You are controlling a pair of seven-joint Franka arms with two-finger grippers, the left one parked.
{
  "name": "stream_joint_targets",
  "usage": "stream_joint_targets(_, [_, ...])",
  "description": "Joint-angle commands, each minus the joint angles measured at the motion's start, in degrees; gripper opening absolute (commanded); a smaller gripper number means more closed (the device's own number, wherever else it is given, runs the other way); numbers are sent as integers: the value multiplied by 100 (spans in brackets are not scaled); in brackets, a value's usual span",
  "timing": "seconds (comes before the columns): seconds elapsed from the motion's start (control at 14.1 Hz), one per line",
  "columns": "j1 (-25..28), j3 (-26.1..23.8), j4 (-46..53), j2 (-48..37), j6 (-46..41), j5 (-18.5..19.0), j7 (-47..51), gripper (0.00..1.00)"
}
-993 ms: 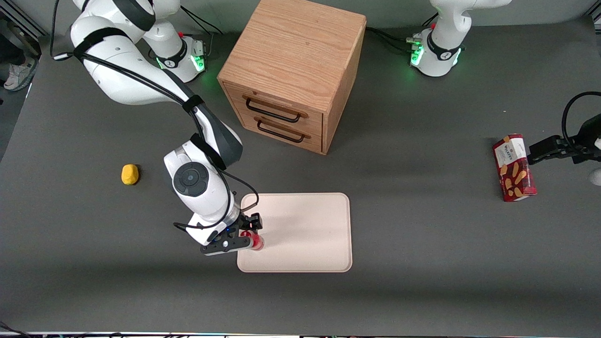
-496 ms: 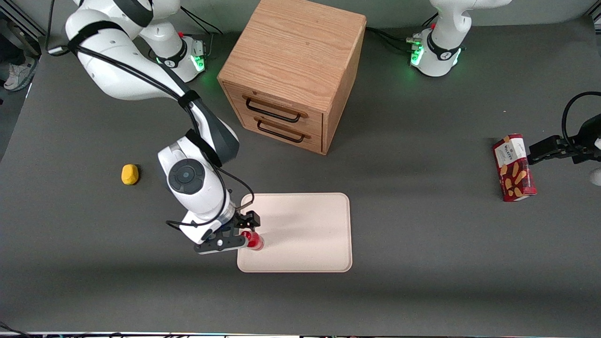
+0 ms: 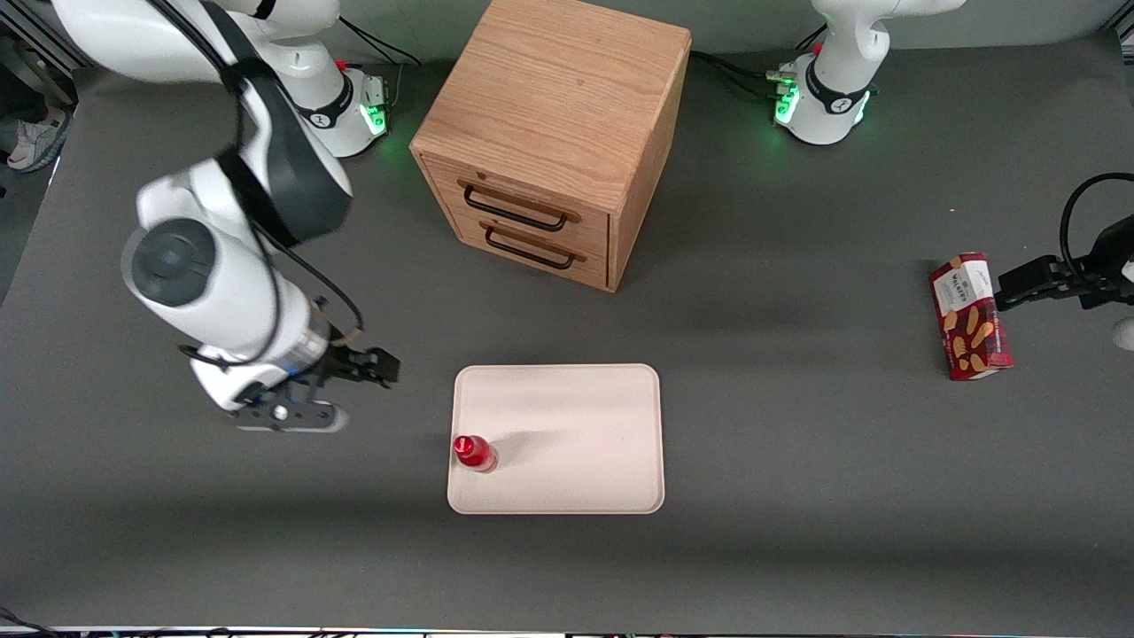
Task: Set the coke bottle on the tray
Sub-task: 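Open the right gripper and withdraw it from the tray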
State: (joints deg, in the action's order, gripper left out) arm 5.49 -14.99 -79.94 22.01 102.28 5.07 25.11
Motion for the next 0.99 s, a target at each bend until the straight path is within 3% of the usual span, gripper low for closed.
stream_joint_targets(0.0, [5,654,-1652,-1564,108,-647,-444,100])
stream_joint_targets(0.14, [5,953,-2295,-2303,12,-656,-716,100])
stream_joint_targets(0.5, [49,1586,-2491,-3281,-1043,-656,-1286,100])
stream_joint_targets(0.92, [40,1833,-2228,-3186,-1141,-639,-1746,100])
